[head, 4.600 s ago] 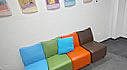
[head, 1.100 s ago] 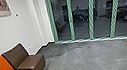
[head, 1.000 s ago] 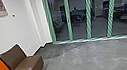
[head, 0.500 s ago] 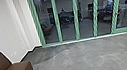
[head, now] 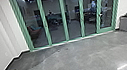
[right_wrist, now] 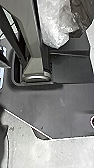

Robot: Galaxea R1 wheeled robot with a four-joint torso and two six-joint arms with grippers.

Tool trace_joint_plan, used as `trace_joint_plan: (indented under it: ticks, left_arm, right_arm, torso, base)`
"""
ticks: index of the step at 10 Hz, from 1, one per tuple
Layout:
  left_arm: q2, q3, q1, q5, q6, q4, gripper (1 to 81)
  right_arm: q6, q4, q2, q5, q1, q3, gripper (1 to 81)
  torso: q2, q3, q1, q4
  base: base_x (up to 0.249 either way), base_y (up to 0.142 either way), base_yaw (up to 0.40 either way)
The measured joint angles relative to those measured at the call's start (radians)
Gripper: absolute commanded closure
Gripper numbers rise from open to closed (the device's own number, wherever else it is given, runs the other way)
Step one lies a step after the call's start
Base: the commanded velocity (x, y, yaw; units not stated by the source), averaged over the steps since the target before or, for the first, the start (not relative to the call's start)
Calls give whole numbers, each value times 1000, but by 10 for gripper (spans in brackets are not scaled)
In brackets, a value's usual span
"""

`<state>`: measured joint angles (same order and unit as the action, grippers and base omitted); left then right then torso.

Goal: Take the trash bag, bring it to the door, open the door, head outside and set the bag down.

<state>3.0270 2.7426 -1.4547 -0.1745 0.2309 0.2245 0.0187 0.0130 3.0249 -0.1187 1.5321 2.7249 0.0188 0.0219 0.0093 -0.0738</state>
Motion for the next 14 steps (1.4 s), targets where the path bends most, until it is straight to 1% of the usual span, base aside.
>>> trace_joint_plan:
  ticks: [5, 8, 11, 14]
  left_arm:
    - [1, 1, 0, 0, 0, 0, 811]
    - [1, 1, 0, 1, 0, 0, 811]
    - [0, 1, 0, 1, 0, 0, 811]
    - [0, 1, -1, 3, 0, 0, 811]
  right_arm:
    - [0, 0, 0, 3, 0, 0, 10]
    - [0, 0, 0, 3, 3, 0, 10]
    - [0, 0, 0, 4, 3, 0, 10]
    - [0, 0, 0, 3, 5, 0, 10]
  torso:
    - [0, 0, 0, 0]
    - [0, 0, 0, 0]
    - [0, 0, 0, 0]
    - [0, 0, 0, 0]
  base:
    - [0, 0, -334]
    - [0, 0, -244]
    - [0, 0, -152]
    - [0, 0, 0]
